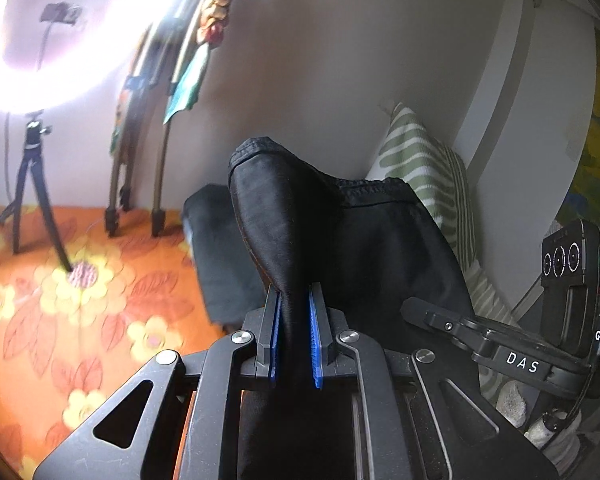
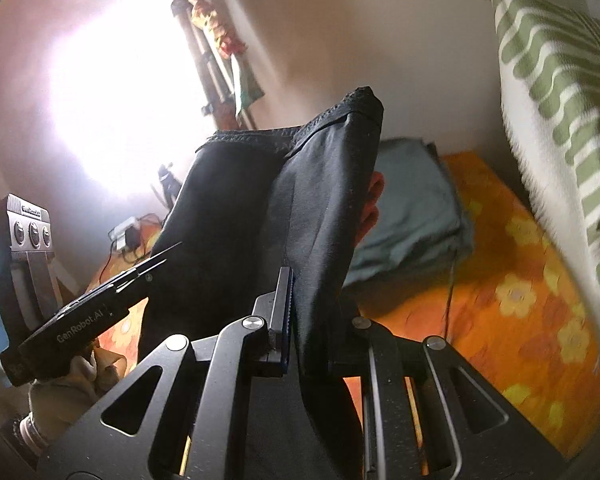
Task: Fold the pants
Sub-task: 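Lift and fold the held end over again with both tools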
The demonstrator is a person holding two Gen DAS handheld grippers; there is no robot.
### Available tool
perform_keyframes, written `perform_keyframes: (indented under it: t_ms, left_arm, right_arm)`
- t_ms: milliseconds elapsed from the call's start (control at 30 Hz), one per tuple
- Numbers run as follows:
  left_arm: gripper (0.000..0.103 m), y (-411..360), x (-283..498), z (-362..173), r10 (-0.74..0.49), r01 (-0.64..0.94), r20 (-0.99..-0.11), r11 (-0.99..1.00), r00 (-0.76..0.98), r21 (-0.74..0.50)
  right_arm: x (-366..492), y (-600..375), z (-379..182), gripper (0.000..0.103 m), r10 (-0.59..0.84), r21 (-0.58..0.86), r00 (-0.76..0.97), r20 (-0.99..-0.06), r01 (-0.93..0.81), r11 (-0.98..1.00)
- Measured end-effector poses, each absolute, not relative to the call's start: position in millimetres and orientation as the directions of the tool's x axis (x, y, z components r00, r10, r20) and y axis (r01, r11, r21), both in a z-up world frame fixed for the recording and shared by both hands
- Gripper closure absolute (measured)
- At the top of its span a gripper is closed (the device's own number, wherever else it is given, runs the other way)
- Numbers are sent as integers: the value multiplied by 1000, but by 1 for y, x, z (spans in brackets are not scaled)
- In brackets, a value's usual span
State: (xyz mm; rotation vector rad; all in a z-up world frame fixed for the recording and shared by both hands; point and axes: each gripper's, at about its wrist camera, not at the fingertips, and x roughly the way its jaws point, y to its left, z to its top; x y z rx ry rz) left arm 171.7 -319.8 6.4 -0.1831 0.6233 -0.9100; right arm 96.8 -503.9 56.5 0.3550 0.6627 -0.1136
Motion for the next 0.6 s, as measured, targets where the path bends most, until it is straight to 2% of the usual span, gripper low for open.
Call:
perform_keyframes:
  t_ms: [233,600]
  left_arm:
    - [93,-350,198,13,-787,692,-411,607,459,-390]
    - [93,-387,247,4,-770,683,-410,631,489,-369]
  right_arm:
    - [128,-531,66,90,-28,240,798,-602,214,947]
    - [188,-573,52,90,-19,255,826,-564,196,947]
